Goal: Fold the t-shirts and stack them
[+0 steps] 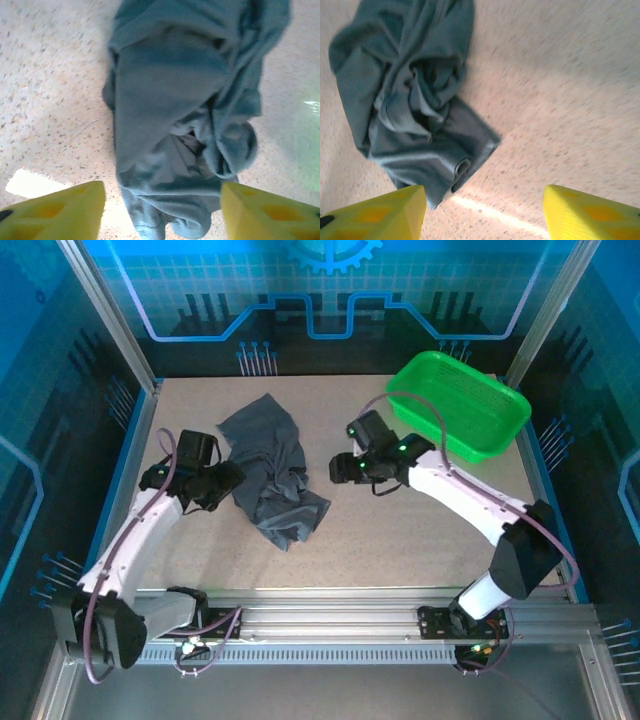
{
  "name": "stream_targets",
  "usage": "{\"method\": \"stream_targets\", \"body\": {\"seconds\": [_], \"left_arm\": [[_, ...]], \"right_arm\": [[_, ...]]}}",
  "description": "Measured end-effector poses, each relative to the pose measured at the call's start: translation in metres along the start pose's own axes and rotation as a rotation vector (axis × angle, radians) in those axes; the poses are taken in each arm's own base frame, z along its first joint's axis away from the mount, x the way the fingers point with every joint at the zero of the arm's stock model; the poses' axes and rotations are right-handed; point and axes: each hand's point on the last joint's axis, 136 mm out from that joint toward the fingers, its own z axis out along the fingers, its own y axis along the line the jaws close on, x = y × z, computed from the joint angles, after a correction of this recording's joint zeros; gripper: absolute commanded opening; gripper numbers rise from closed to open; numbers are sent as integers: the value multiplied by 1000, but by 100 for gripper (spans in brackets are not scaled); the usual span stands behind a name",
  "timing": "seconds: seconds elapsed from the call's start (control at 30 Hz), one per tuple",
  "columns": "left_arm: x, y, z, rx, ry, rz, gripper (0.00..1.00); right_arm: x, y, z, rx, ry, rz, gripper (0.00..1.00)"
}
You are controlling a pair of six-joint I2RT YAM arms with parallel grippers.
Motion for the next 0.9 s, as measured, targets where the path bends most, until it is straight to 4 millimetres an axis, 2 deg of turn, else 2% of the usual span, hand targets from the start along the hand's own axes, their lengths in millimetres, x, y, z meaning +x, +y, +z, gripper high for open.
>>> {"method": "stream_targets", "body": {"seconds": [0.1, 0.2, 0.3, 0.37, 0.47, 0.57, 0.63, 0.77, 0.9], "left_arm": [[-1, 2, 20, -22, 55, -48, 47], [0, -6, 39, -37, 117, -52, 49], [-1, -24, 55, -23, 151, -37, 55], [8, -42, 65, -16, 181, 5, 57], [27, -78, 78, -1, 228, 95, 60], [46, -104, 94, -20, 259, 167, 61], [55, -105, 102, -62, 272, 192, 61], [58, -85, 113, -184, 277, 213, 62], [54, -77, 108, -261, 261, 250, 69]], "right_arm": [[19, 13, 34, -27, 90, -19, 64], [33, 20, 68, -43, 164, -20, 64], [34, 26, 98, -56, 208, -2, 55], [29, 28, 112, -65, 203, 23, 53], [26, 25, 113, -76, 188, 62, 54], [25, 18, 106, -86, 179, 99, 55], [27, 13, 100, -84, 177, 122, 57], [45, 4, 90, -83, 197, 179, 60], [64, -1, 91, -86, 247, 247, 60]]}}
